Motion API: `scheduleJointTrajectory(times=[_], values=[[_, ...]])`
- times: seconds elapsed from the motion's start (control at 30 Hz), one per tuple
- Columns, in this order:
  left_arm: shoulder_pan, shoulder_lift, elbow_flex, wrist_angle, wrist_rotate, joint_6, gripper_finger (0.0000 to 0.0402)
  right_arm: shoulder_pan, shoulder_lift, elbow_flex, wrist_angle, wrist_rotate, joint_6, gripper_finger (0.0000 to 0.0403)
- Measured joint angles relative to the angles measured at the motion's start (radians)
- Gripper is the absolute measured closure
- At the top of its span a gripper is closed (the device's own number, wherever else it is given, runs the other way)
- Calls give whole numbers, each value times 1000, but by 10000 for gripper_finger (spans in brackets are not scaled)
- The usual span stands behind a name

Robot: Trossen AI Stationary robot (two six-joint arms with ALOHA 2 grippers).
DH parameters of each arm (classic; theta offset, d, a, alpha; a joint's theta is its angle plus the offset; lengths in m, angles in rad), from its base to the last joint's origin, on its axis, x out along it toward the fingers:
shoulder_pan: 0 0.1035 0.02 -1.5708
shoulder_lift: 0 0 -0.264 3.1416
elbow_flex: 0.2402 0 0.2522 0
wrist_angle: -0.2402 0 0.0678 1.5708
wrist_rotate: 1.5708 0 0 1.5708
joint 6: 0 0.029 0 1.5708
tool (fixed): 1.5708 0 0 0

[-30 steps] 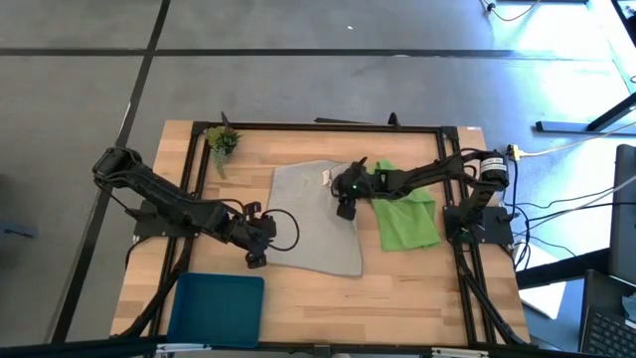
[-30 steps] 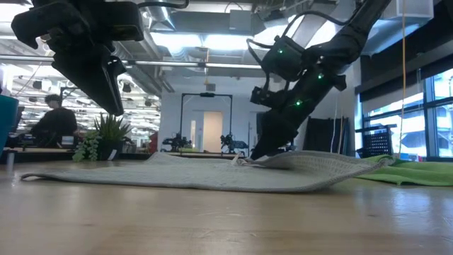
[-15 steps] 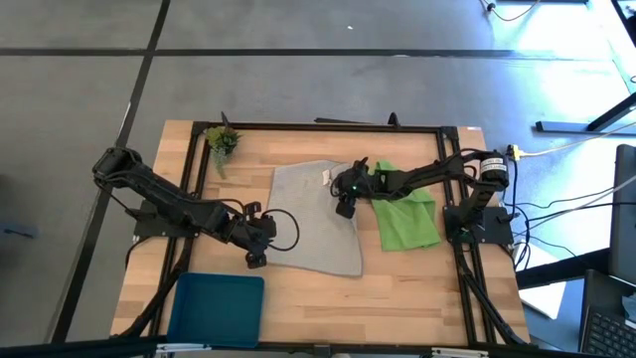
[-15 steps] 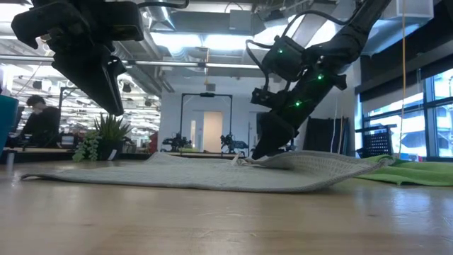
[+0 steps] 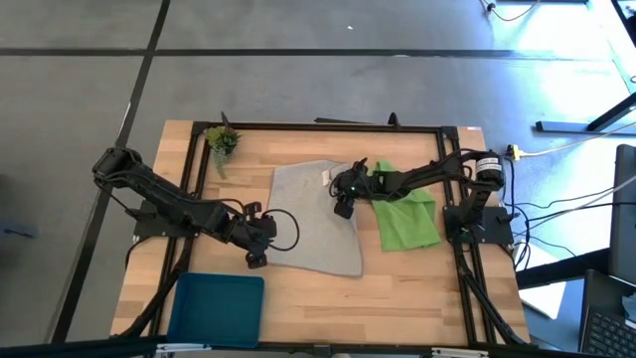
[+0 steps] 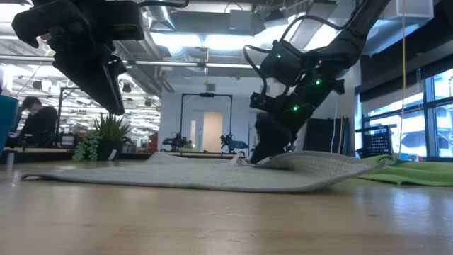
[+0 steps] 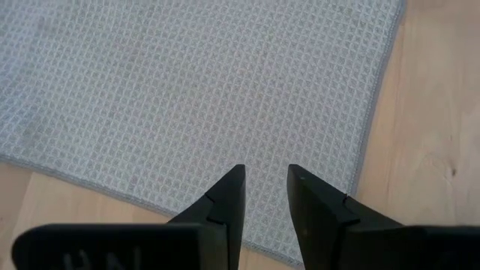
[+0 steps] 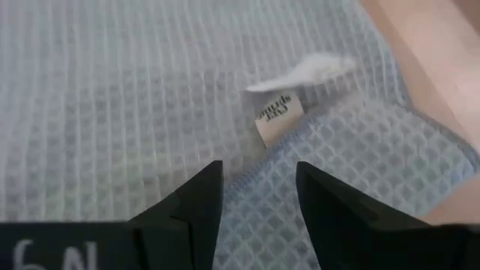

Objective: Fold microfiber towels
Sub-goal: Fold the gray microfiber cloth

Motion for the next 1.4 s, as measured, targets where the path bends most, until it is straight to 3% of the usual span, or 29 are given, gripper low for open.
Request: scheduleJointTrajectory(times=[0.4,0.67,0.8,0.97,1.2,1.4], values=[[0,0,0,25,0,1,310,2,-2,0,-11,195,-4,232],[0,0,0,28,0,1,310,19,-3,29,-3,52,22,232],[0,0,0,29,0,1,310,40,5,34,0,51,-39,232],[0,0,0,37,0,1,310,42,51,33,19,143,-133,232],[0,0,0,35,0,3,310,35,60,33,20,209,-135,232],[0,0,0,35,0,3,310,36,60,33,19,382,-138,232]])
